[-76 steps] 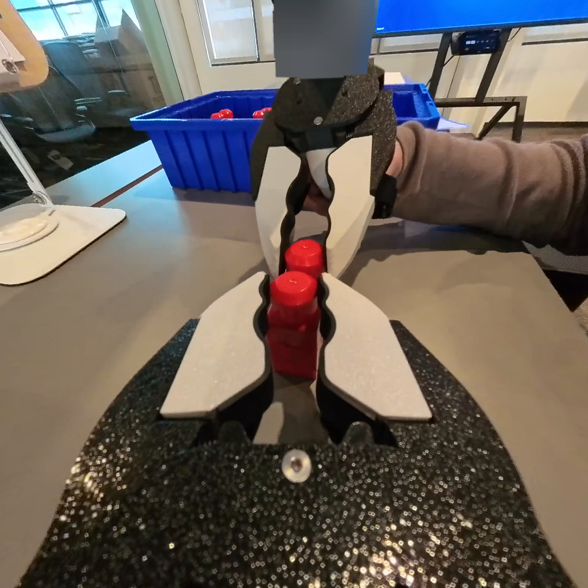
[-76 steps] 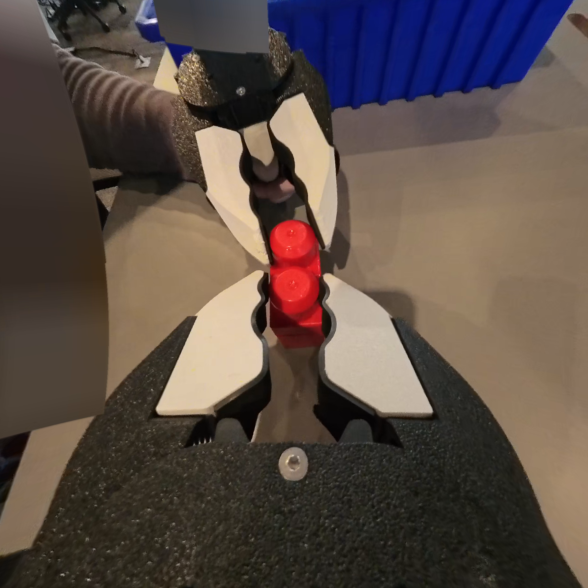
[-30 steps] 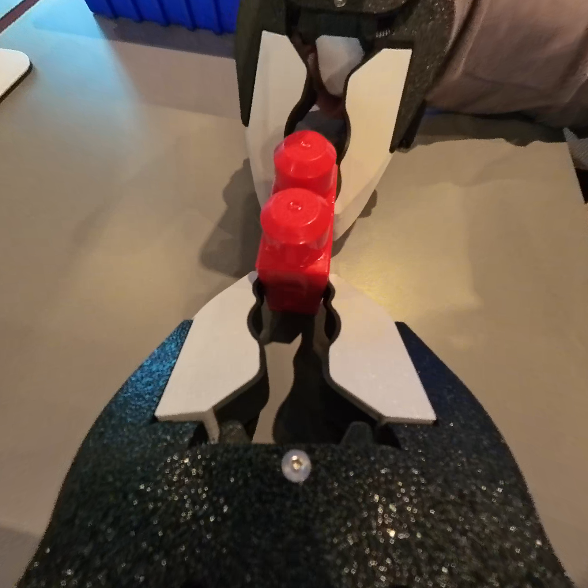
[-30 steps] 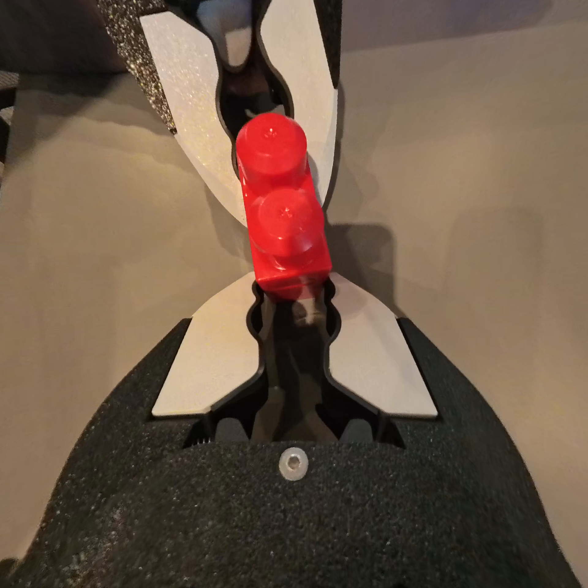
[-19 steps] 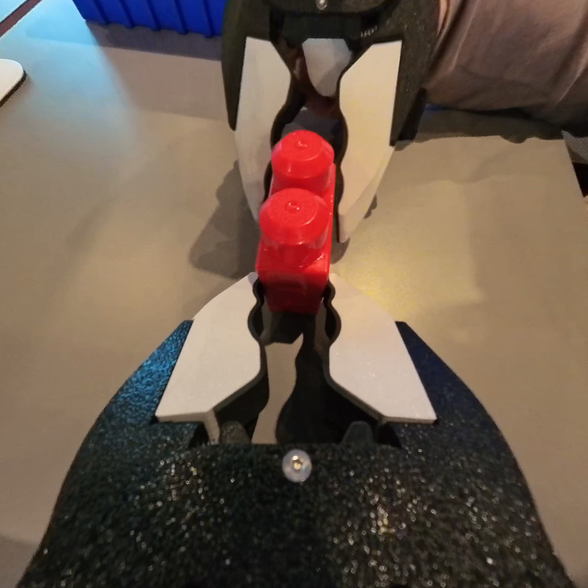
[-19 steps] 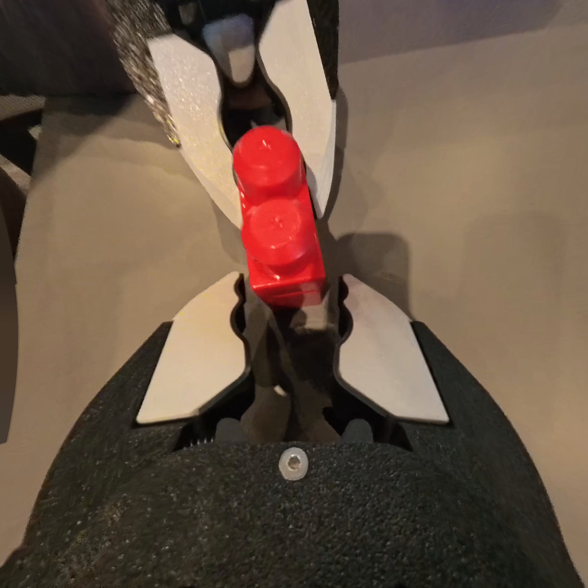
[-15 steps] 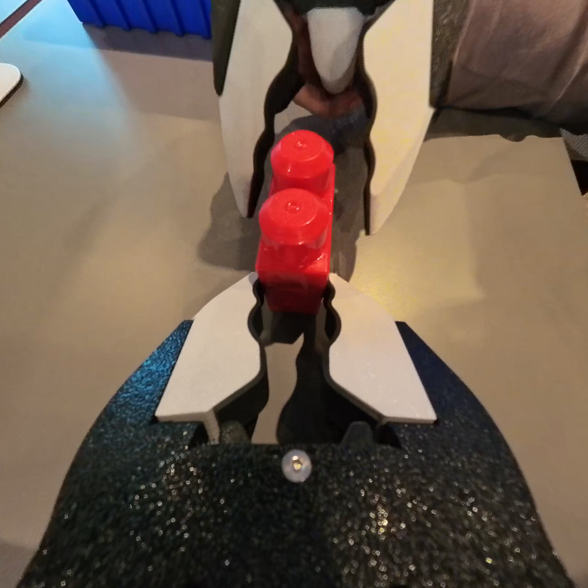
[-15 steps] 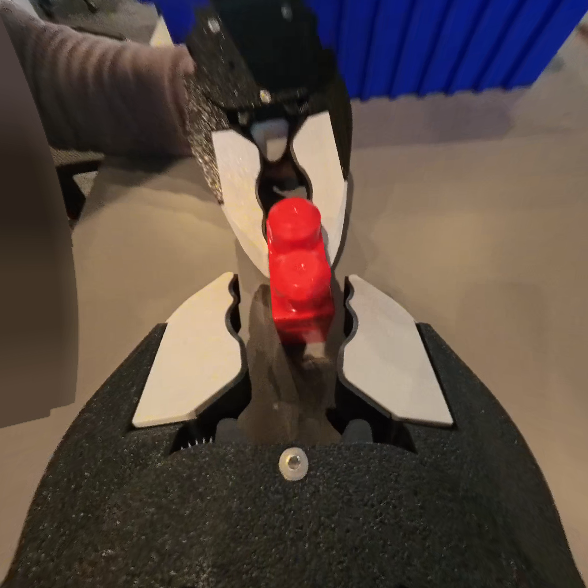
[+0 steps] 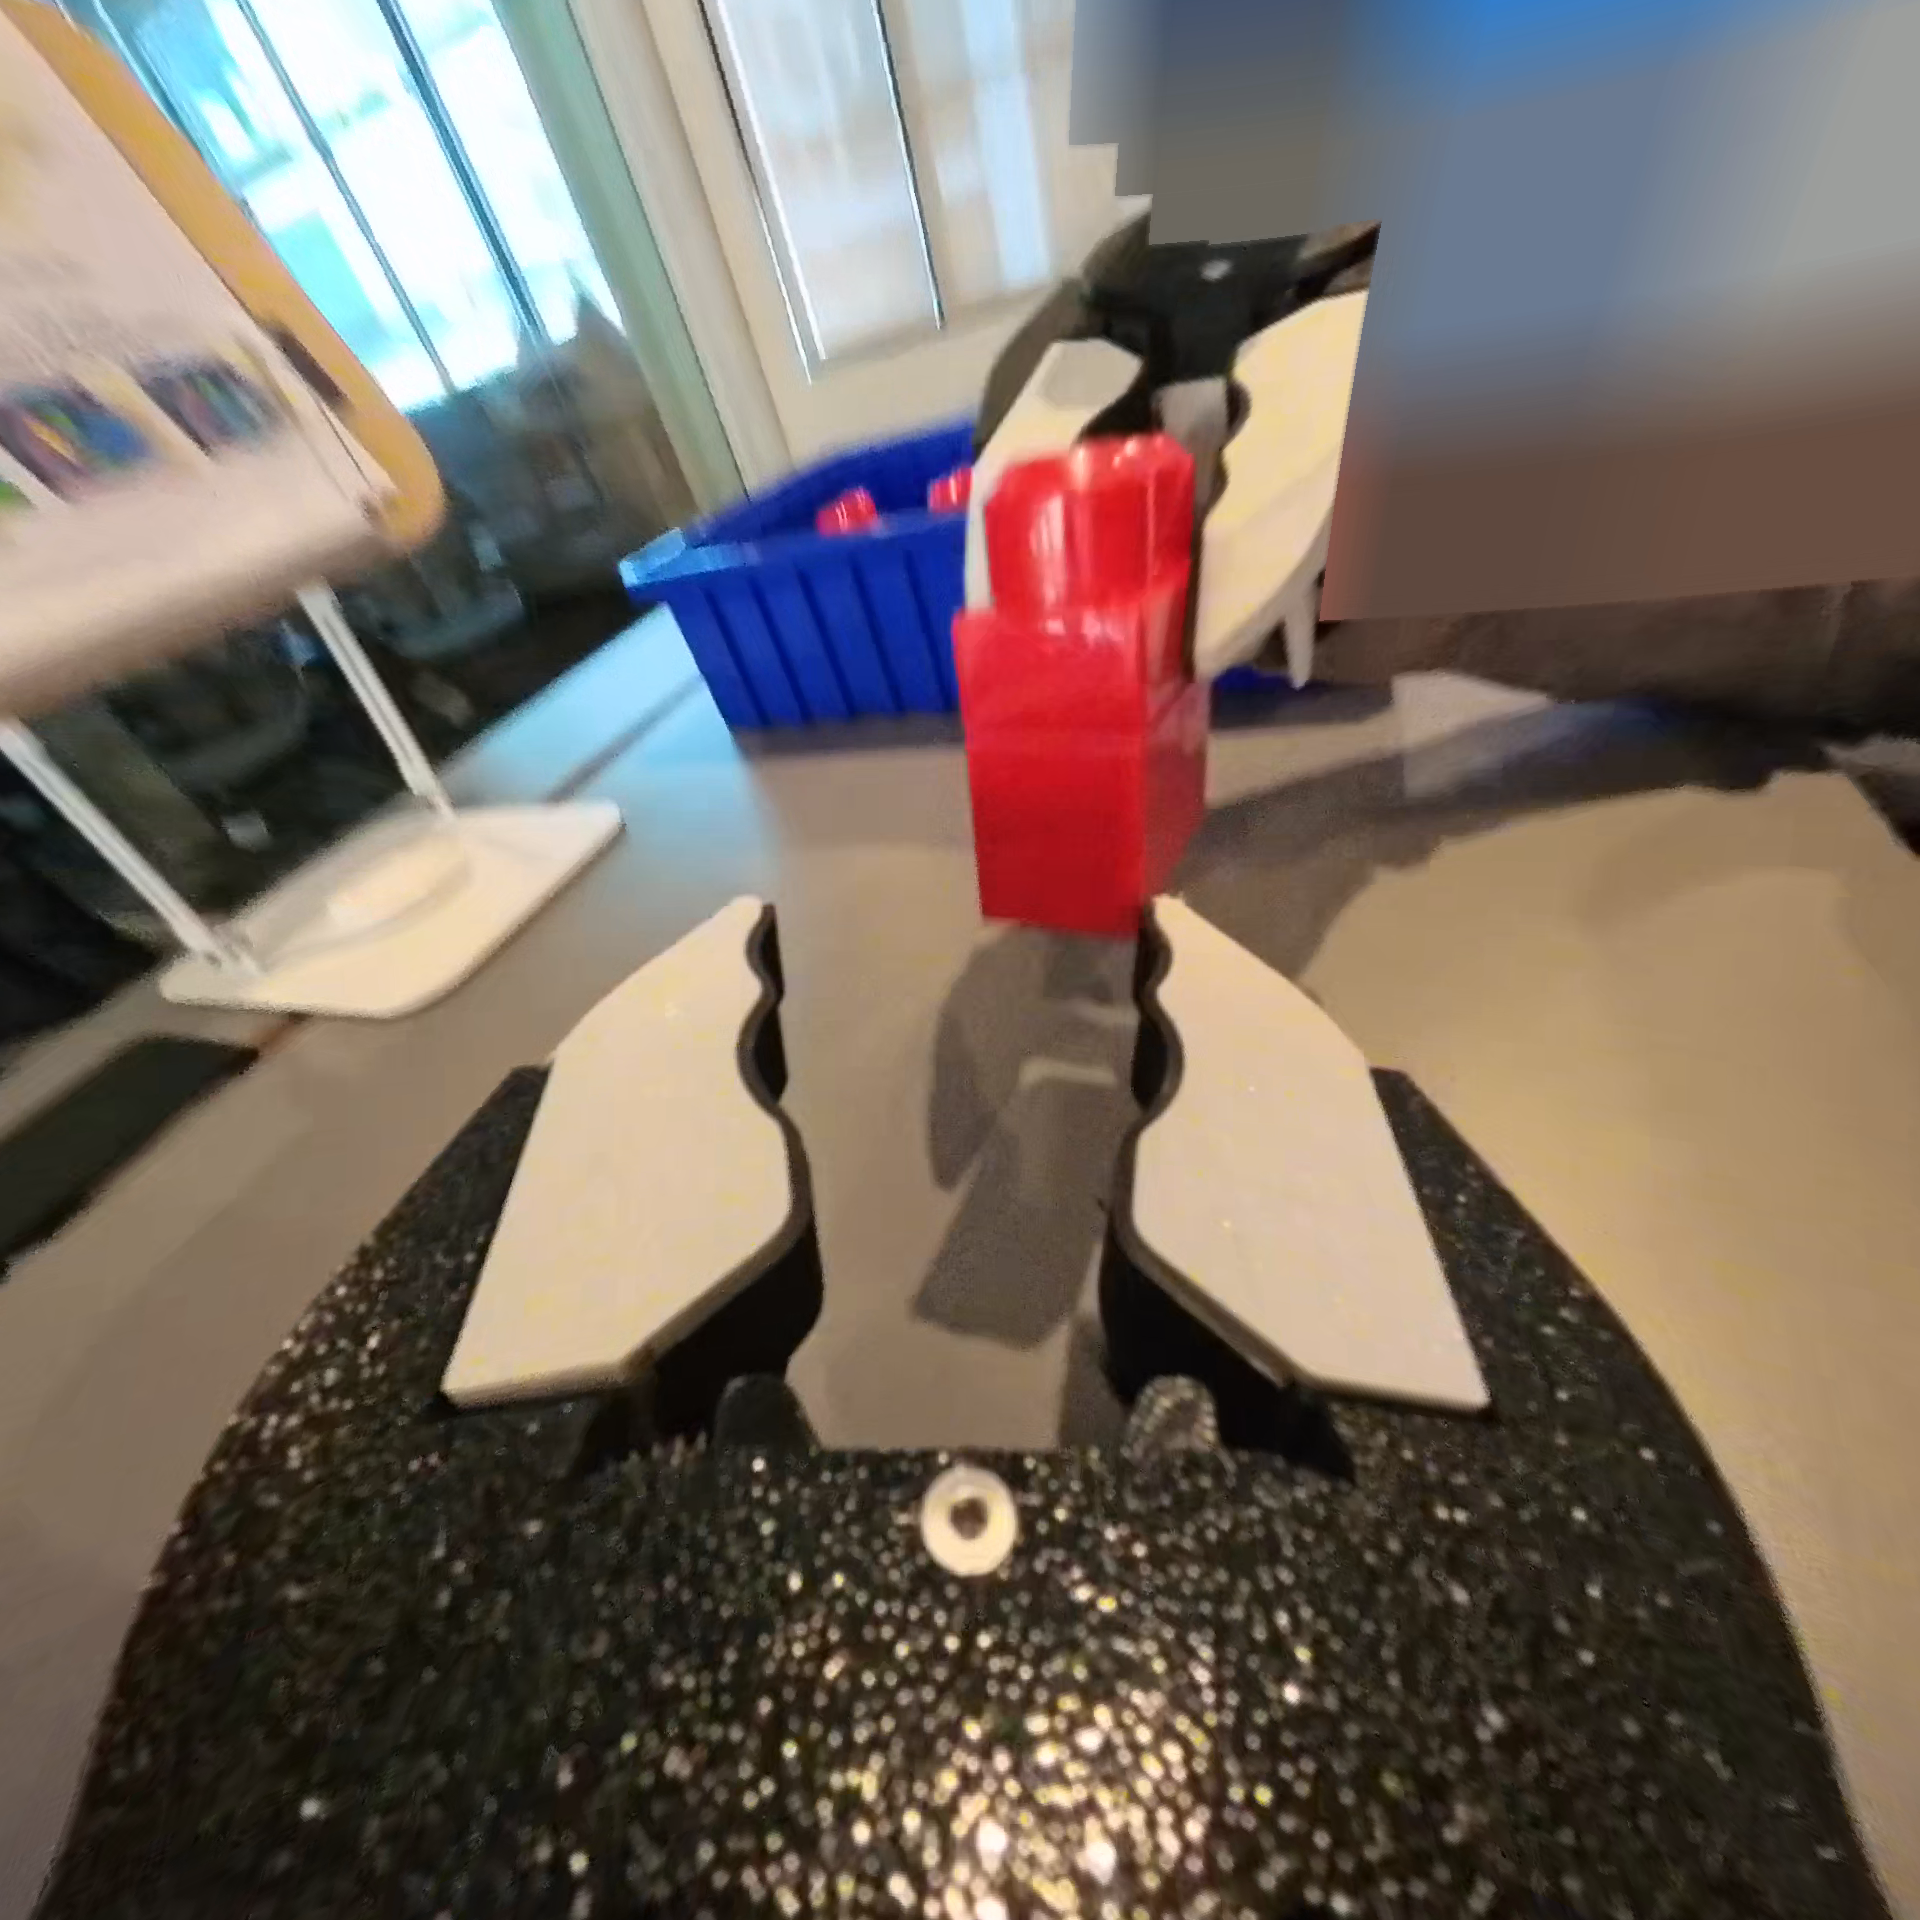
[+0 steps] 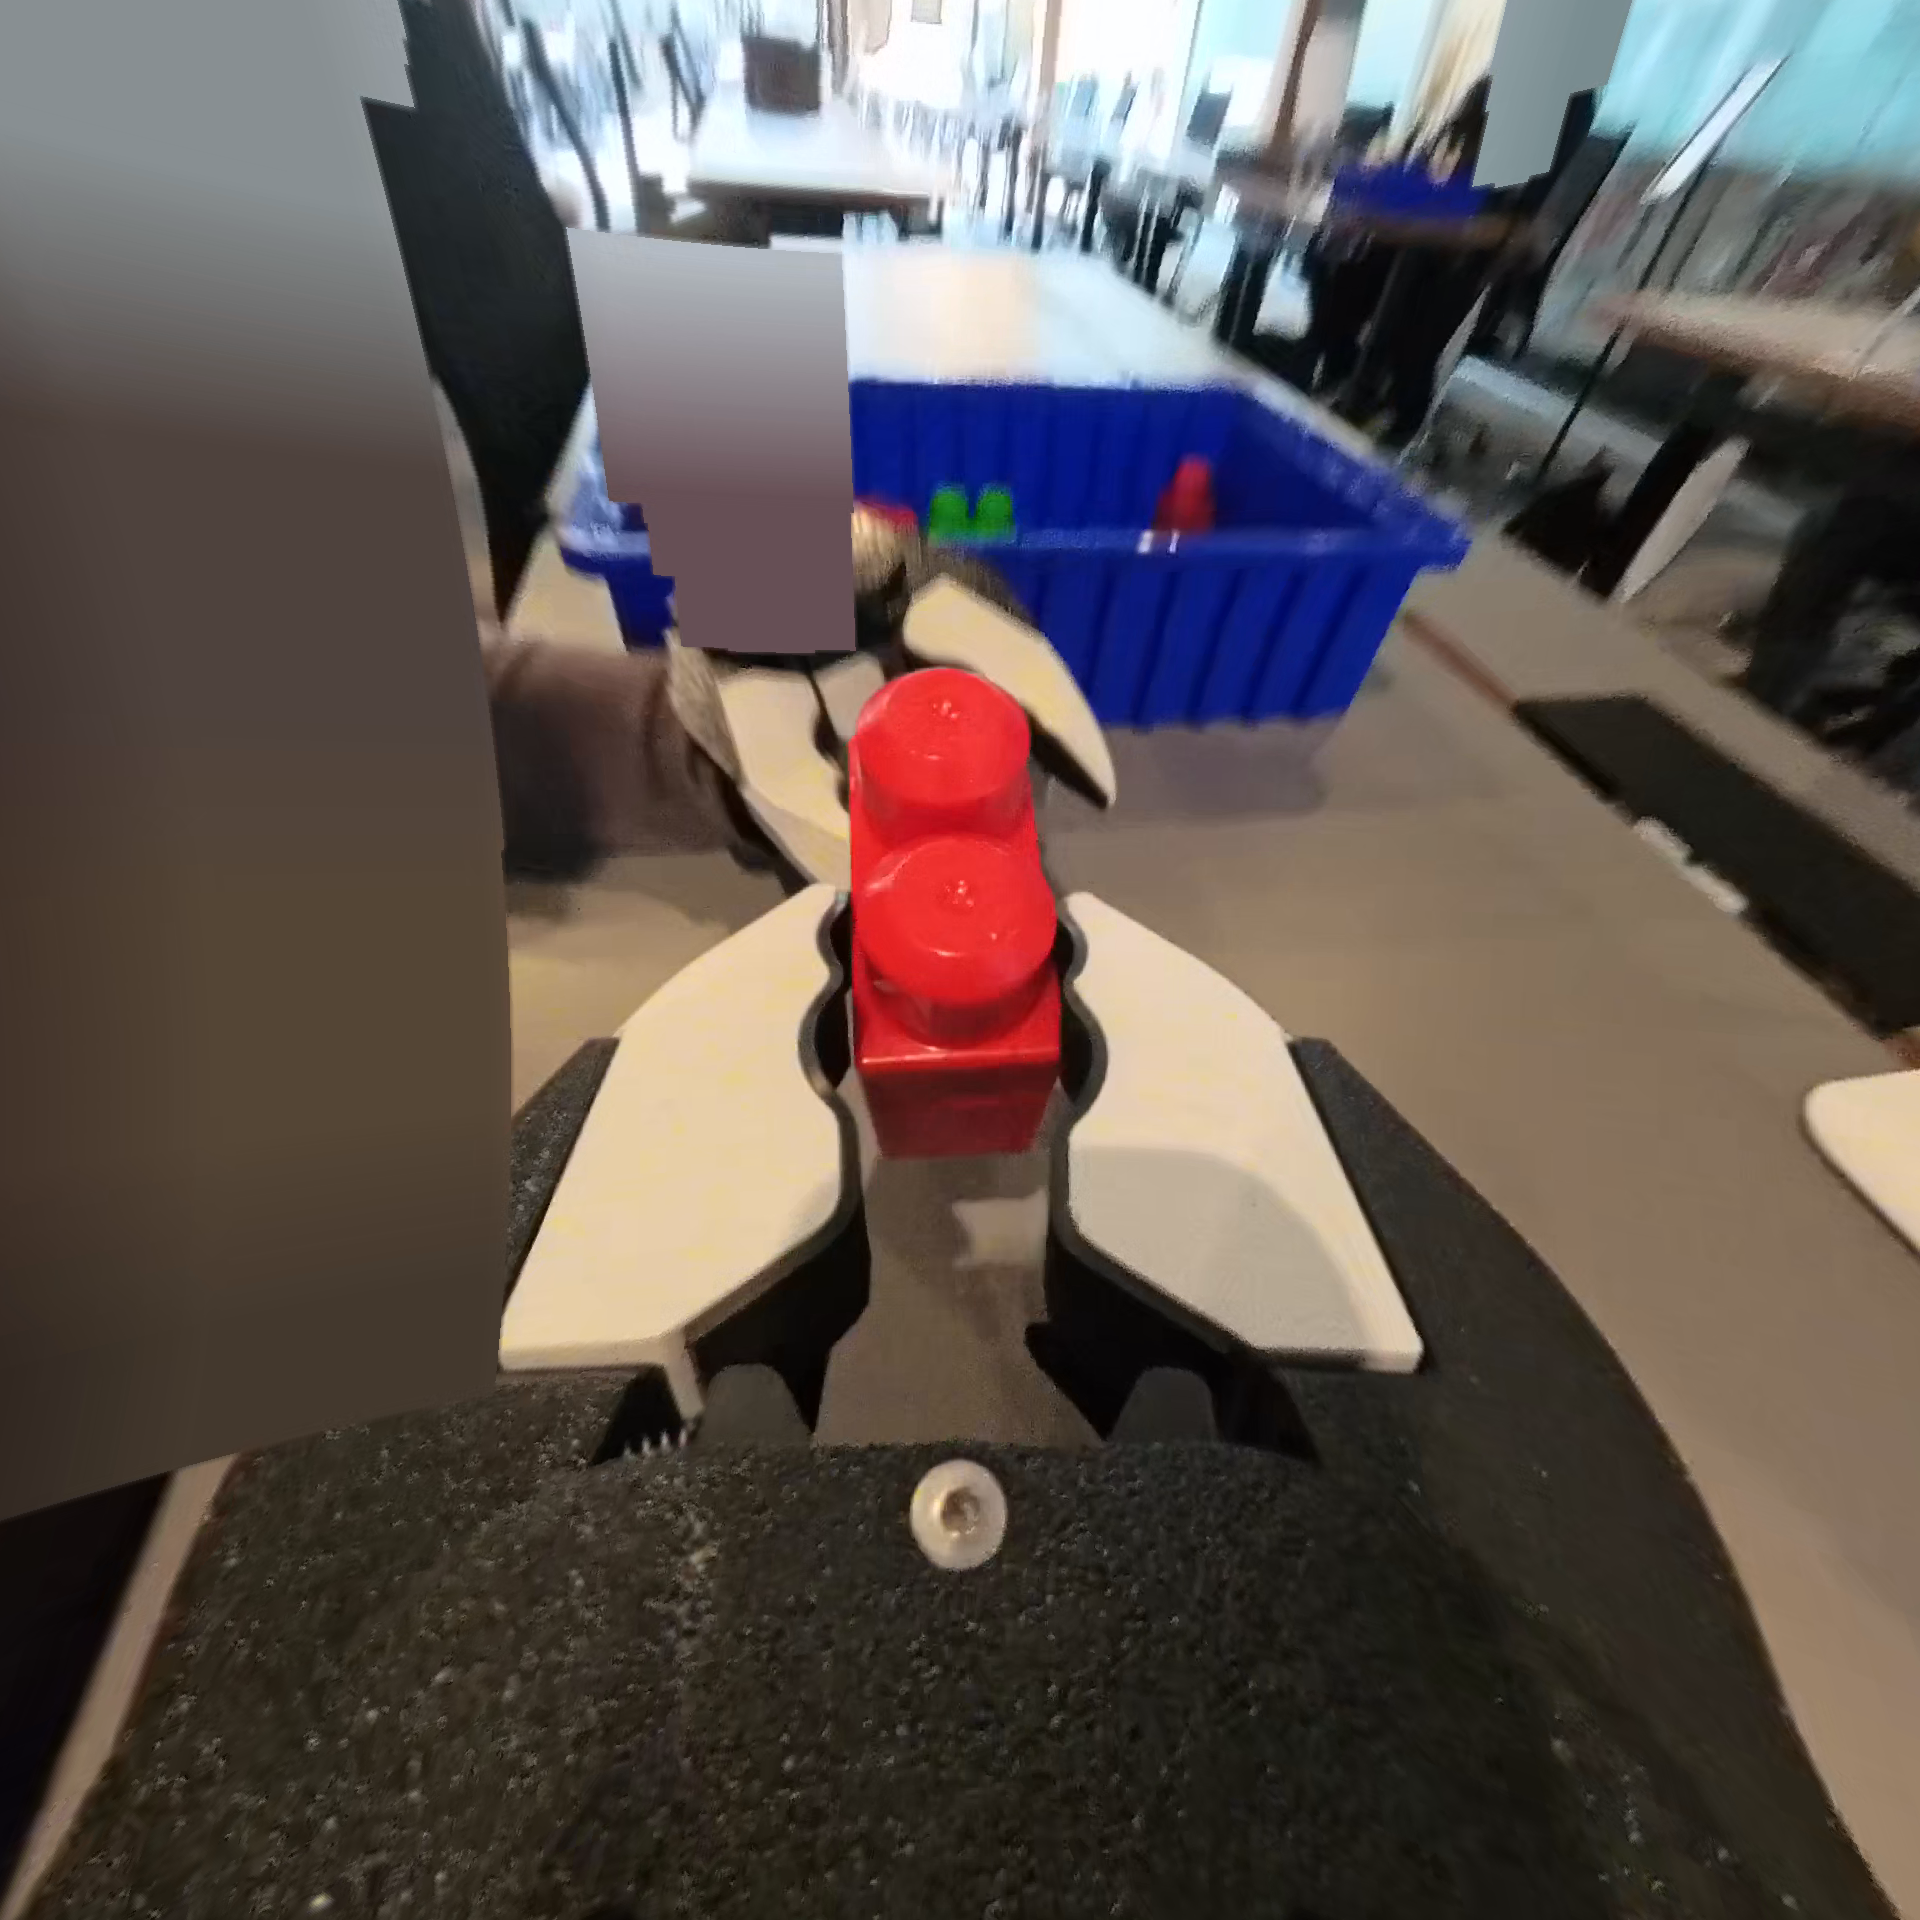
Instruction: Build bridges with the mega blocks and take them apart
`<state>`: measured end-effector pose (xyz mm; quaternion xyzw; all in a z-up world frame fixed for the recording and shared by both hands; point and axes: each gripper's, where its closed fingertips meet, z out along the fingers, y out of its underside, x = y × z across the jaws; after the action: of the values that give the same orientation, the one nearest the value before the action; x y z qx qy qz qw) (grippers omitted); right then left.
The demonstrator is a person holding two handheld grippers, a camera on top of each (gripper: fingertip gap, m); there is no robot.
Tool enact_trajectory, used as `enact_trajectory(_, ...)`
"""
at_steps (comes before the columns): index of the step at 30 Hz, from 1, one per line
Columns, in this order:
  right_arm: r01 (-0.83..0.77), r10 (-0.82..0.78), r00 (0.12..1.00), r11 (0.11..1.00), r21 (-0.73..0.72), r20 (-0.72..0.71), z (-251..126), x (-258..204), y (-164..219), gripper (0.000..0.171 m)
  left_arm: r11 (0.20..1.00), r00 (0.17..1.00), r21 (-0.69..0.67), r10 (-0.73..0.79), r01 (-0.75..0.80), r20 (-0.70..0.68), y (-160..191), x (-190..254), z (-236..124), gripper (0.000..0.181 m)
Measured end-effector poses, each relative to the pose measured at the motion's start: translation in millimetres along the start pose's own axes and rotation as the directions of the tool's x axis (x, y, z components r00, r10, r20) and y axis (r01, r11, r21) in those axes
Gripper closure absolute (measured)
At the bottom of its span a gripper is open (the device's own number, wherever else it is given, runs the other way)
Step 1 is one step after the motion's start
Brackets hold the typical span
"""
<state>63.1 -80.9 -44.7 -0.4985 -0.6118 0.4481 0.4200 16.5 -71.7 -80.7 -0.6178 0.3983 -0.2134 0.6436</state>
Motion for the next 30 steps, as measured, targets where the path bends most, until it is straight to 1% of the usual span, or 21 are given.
enact_trajectory(1,0.004,-0.003,1.0,0.999,0.041,-0.018,-13.9,-4.9,-12.4,0.135,0.999,1.0,0.04,0.017,-0.018,0.025,-3.8,-1.3,-1.0,0.12)
enact_trajectory(3,0.063,-0.058,0.992,0.997,0.036,-0.113,-49.6,-3.3,-25.8,0.135,0.996,0.996,0.066,0.051,-0.056,0.079,-4.9,-5.0,-0.2,0.121)
enact_trajectory(5,0.142,-0.145,0.949,0.989,-0.031,-0.281,-100.3,17.8,-34.3,0.135,0.994,0.993,0.102,0.036,-0.048,0.115,-7.7,-8.4,1.9,0.121)
enact_trajectory(7,0.171,-0.211,0.888,0.976,-0.132,-0.409,-156.5,47.9,-33.7,0.136,0.988,0.988,0.155,0.004,-0.029,0.155,-12.2,-13.0,4.9,0.122)
enact_trajectory(9,0.118,-0.253,0.84,0.949,-0.293,-0.481,-207.6,88.8,-8.4,0.135,0.975,0.968,0.218,-0.014,-0.043,0.252,-20.0,-25.3,7.0,0.123)
enact_trajectory(10,0.072,-0.249,0.844,0.93,-0.361,-0.475,-226.3,107.5,11.7,0.135,0.968,0.952,0.245,-0.022,-0.056,0.304,-24.3,-31.6,8.1,0.123)
enact_trajectory(11,0.031,-0.227,0.866,0.914,-0.405,-0.445,-238.5,122.0,32.8,0.135,0.963,0.941,0.261,-0.028,-0.064,0.337,-27.0,-34.8,10.2,0.123)
enact_trajectory(14,-0.006,-0.159,0.927,0.898,-0.44,-0.339,-249.6,151.0,86.1,0.135,0.965,0.939,0.251,-0.015,-0.077,0.345,-25.3,-28.9,23.8,0.124)
enact_trajectory(16,-0.024,-0.105,0.961,0.89,-0.455,-0.257,-246.8,157.5,115.9,0.135,0.972,0.944,0.21,0.029,-0.103,0.33,-20.3,-22.1,34.3,0.125)
enact_trajectory(18,-0.026,-0.075,0.978,0.884,-0.467,-0.196,-242.7,160.6,135.6,0.135,0.975,0.94,0.181,0.062,-0.128,0.334,-17.9,-20.6,39.2,0.126)
enact_trajectory(22,0.016,-0.072,0.991,0.9,-0.435,-0.113,-232.3,160.4,140.0,0.134,0.978,0.944,0.181,0.04,-0.104,0.327,-15.4,-22.7,39.9,0.128)
enact_trajectory(24,-0.006,-0.025,0.997,0.91,-0.414,-0.067,-228.5,156.1,143.2,0.135,0.979,0.947,0.186,0.014,-0.078,0.321,-14.1,-24.9,39.6,0.129)
enact_trajectory(27,-0.041,0.027,0.999,0.905,-0.423,-0.04,-227.3,153.7,156.2,0.135,0.981,0.951,0.185,0.0,-0.06,0.31,-12.7,-25.2,40.0,0.129)
enact_trajectory(30,-0.048,0.033,0.999,0.909,-0.415,-0.043,-229.2,155.6,159.9,0.135,0.982,0.955,0.179,0.012,-0.068,0.296,-12.2,-22.1,41.5,0.131)
